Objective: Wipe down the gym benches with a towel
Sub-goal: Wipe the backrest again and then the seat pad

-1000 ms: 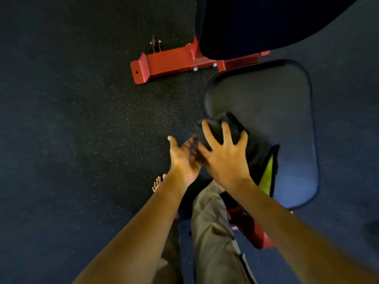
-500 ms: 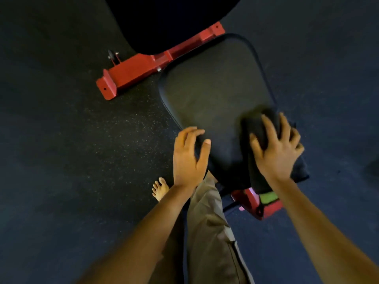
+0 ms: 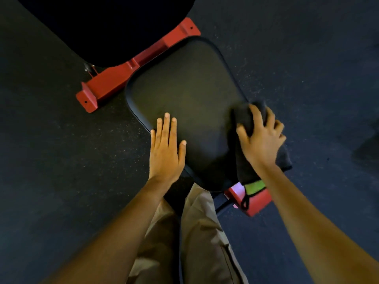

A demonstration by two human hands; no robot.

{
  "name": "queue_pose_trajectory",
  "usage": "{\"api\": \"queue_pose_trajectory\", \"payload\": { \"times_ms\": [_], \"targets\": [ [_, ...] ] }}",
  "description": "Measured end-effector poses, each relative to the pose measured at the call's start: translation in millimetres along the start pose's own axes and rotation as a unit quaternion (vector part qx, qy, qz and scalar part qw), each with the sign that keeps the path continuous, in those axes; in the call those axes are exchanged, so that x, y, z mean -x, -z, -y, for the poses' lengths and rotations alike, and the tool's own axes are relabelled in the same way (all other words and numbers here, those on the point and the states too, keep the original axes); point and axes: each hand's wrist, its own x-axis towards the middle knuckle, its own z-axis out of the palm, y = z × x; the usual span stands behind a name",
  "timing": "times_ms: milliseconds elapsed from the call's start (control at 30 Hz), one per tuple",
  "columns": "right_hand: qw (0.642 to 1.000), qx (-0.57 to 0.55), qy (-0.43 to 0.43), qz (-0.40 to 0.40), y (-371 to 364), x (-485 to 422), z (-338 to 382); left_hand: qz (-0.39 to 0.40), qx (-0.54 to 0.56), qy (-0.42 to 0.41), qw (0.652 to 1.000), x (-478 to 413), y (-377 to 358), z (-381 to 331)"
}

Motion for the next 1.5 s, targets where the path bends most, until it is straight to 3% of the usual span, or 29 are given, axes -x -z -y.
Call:
{"api": "queue_pose_trajectory", "payload": {
  "times_ms": [33, 67, 133, 200, 300, 367, 433, 533, 600, 667, 767, 933, 1033, 1133, 1267, 1400, 1500],
  "targets": [
    [1.0, 0.005, -0.012, 0.015, 0.2, -6.0, 16.4, 0.001, 0.007, 0.008, 1.0, 0.6, -0.3, -0.7],
    [0.999, 0.029, 0.041, 0.015, -1.6, -6.0, 29.0, 0.001, 0.013, 0.013, 1.0, 0.4, -0.6, -2.5],
    [0.972, 0.069, 0.226, 0.008, -9.9, 14.5, 39.1, 0.005, 0.013, 0.009, 1.0, 0.4, 1.0, -0.5],
    [0.931, 0.077, 0.356, 0.02, -16.0, 47.8, 23.5, 0.012, 0.005, -0.007, 1.0, 1.1, 3.8, 4.7],
    [0.898, 0.064, 0.434, 0.031, -10.8, 68.1, -16.4, 0.018, -0.003, -0.018, 1.0, 1.6, 8.3, 13.2],
    [0.922, 0.069, 0.38, 0.014, -5.6, 52.4, -24.7, 0.007, 0.003, -0.007, 1.0, 4.7, 9.0, 15.1],
    [0.969, 0.067, 0.239, -0.003, -5.5, 27.3, -4.0, -0.003, 0.013, 0.012, 1.0, 9.5, 8.2, 15.4],
    [0.989, 0.062, 0.137, 0.014, -9.9, -9.4, 62.9, -0.011, 0.022, 0.047, 0.999, 15.2, 7.5, 15.9],
    [0.981, 0.072, 0.18, 0.019, -15.9, -19.9, 106.4, -0.017, 0.027, 0.056, 0.998, 18.0, 7.9, 17.9],
    [0.953, 0.093, 0.285, 0.035, -22.0, -12.0, 128.0, -0.02, 0.039, 0.065, 0.997, 21.9, 7.9, 21.9],
    [0.903, 0.085, 0.417, 0.055, -26.5, 19.7, 105.8, -0.009, 0.06, 0.094, 0.994, 29.2, 8.8, 31.2],
    [0.901, 0.089, 0.423, 0.042, -15.3, 70.7, 34.5, 0.007, 0.034, 0.055, 0.998, 39.8, 3.8, 41.5],
    [0.888, 0.097, 0.448, 0.034, -21.8, 52.8, 58.2, -0.008, 0.053, 0.048, 0.997, 35.5, 2.7, 40.1],
    [0.875, 0.082, 0.477, 0.032, -34.3, 8.6, 113.4, -0.041, 0.087, 0.091, 0.991, 24.2, 5.9, 41.0],
    [0.912, 0.072, 0.405, 0.003, -32.3, -52.9, 149.7, -0.067, 0.077, 0.094, 0.99, 9.0, 12.8, 40.3],
    [0.967, 0.069, 0.242, -0.026, -19.8, -61.5, 99.6, -0.081, 0.064, 0.067, 0.992, -7.7, 14.5, 33.0],
    [0.984, 0.076, 0.157, -0.029, -19.6, -23.5, 75.6, -0.081, 0.057, 0.076, 0.992, -12.7, 8.5, 29.4]
  ]
}}
